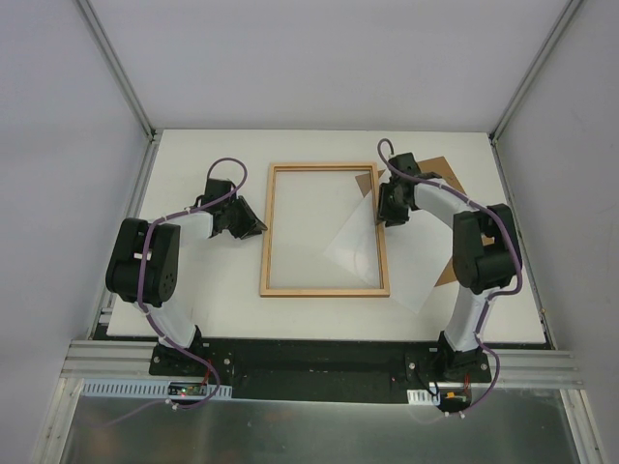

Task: Put the photo into the frame
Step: Move the frame body to the center of the board.

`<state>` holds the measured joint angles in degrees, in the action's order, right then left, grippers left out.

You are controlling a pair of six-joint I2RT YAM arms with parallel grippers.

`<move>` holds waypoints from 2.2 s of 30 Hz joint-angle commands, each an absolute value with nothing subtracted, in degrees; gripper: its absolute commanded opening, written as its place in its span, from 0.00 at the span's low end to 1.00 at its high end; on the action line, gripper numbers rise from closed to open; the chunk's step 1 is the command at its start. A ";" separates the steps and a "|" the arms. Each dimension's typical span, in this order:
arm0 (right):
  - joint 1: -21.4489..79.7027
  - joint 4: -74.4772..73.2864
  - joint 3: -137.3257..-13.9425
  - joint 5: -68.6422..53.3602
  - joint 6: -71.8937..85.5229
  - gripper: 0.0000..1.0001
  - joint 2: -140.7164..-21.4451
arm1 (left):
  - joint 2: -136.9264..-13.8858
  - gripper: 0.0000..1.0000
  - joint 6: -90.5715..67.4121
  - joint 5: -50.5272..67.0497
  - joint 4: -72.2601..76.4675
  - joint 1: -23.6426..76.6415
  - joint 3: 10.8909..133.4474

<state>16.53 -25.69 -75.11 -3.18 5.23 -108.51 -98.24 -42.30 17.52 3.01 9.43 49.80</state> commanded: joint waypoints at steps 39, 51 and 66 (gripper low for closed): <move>22.23 -33.22 -84.46 4.83 3.34 0.01 -110.48 | -98.00 0.32 -41.65 15.29 -3.16 9.67 48.78; 27.42 -34.81 -87.10 5.10 6.76 0.01 -111.88 | -86.76 0.43 -45.97 6.95 -10.10 9.58 49.13; 33.57 -29.45 -88.33 2.46 15.28 0.01 -114.96 | -80.34 0.43 -44.47 -3.95 -21.88 8.61 50.89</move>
<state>32.08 -32.62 -85.62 5.08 10.74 -114.78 -83.64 -45.01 -0.14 -17.45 9.28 49.87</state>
